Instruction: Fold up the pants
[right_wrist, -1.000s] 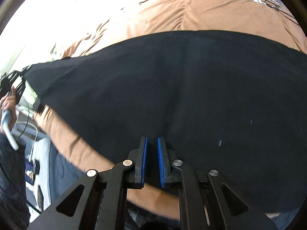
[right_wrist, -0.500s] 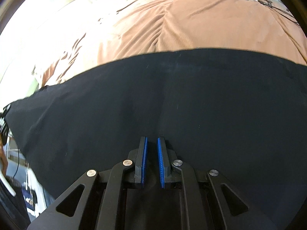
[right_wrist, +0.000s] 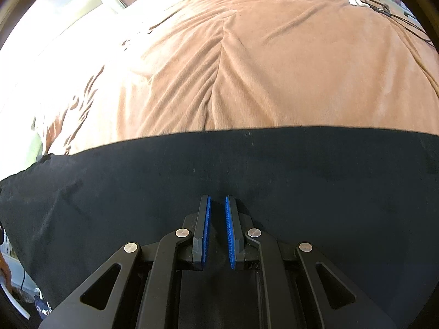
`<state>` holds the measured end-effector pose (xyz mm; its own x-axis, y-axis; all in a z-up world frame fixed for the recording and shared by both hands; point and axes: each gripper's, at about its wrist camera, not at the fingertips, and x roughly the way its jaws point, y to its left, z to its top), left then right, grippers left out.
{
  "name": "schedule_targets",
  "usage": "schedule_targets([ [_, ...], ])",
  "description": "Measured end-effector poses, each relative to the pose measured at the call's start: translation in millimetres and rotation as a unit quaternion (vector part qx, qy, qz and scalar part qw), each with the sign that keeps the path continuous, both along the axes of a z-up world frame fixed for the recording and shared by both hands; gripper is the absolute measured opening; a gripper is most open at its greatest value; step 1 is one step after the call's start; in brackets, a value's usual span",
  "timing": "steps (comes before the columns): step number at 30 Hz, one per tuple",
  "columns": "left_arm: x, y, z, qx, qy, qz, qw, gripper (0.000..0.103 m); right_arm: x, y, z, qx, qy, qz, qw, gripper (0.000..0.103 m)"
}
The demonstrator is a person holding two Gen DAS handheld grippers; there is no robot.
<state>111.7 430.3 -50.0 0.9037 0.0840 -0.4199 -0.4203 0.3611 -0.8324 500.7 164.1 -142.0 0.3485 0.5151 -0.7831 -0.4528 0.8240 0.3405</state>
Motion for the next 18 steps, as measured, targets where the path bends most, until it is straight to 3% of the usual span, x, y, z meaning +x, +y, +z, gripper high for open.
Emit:
schedule_targets([
  [8,15,-16,40,0.03,-0.029,-0.037,0.9984,0.004,-19,-25,3,0.01,0.021,0.021,1.0,0.008],
  [18,58,-71,134,0.098,-0.074,-0.1,0.9874,0.004,-72,-72,-1,0.043,0.041,0.051,0.997,0.008],
])
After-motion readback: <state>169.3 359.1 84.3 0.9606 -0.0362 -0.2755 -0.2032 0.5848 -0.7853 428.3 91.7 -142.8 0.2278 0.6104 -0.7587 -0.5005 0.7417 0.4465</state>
